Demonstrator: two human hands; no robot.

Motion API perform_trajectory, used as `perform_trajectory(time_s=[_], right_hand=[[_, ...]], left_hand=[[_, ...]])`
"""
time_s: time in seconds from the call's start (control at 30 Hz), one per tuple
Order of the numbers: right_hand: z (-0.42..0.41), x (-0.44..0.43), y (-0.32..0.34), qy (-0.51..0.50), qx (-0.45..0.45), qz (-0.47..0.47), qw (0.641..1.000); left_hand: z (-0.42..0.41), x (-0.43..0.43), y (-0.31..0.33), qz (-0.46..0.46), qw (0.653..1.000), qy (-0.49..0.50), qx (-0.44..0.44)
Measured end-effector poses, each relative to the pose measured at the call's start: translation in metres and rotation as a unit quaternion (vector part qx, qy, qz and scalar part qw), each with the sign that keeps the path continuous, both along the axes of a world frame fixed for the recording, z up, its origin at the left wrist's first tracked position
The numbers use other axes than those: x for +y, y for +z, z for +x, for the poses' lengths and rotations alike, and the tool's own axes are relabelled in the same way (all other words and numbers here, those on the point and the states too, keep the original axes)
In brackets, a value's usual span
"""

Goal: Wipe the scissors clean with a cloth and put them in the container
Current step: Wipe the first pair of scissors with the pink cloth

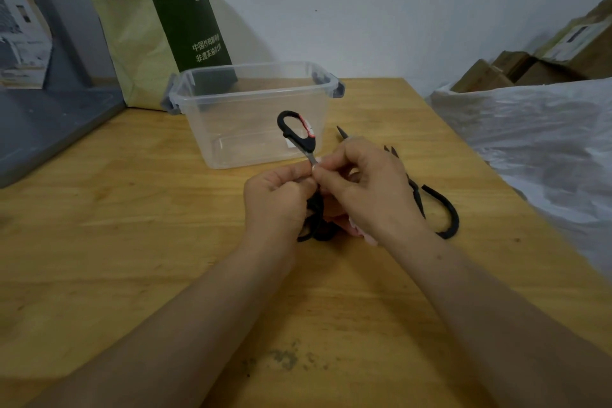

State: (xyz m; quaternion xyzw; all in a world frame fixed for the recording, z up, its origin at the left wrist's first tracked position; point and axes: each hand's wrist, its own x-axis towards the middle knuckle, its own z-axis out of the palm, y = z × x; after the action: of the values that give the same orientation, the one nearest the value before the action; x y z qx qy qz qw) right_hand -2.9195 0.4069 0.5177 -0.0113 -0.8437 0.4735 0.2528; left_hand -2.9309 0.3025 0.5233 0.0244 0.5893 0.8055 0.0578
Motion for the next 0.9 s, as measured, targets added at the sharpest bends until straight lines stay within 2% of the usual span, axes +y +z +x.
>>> perform_trajectory(time_s=[0.07, 0.17, 0.3, 0.47, 0.63, 0.7, 0.83, 0.9], right_hand=[[0.003, 0.0, 0.0, 0.032, -0.008, -0.008, 0.999], [0.002, 0.003, -0.001, 0.022, -0.003, -0.036, 0.999], [-0.003, 0.001, -0.003, -0.022, 0.016, 0.02, 0.999], [-0.002, -0.003, 0.0, -0.067, 0.013, 0.143, 0.987], [-0.005, -0.001, 0.002, -0.095, 0.004, 0.174, 0.98], [-0.007, 0.005, 0.003, -0.11, -0.003, 0.16, 0.981], [-0.007, 0.015, 0.006, -0.093, -0.001, -0.009, 0.996], [-0.003, 0.015, 0.008, -0.081, 0.018, -0.04, 0.996]], left_hand=[[-0.003, -0.003, 0.0, 0.008, 1.0, -0.006, -0.009], [-0.004, -0.002, -0.002, 0.001, 1.0, -0.006, -0.007], [-0.001, 0.001, -0.002, -0.01, 1.0, -0.005, 0.014], [0.004, 0.001, 0.002, 0.0, 1.0, -0.007, 0.02], [0.007, 0.002, 0.001, -0.017, 1.0, -0.012, 0.021], [0.007, 0.004, -0.001, -0.02, 1.0, -0.014, 0.008], [0.005, 0.006, 0.0, 0.004, 1.0, -0.011, -0.015], [0.003, 0.005, 0.0, -0.002, 1.0, -0.009, -0.01]])
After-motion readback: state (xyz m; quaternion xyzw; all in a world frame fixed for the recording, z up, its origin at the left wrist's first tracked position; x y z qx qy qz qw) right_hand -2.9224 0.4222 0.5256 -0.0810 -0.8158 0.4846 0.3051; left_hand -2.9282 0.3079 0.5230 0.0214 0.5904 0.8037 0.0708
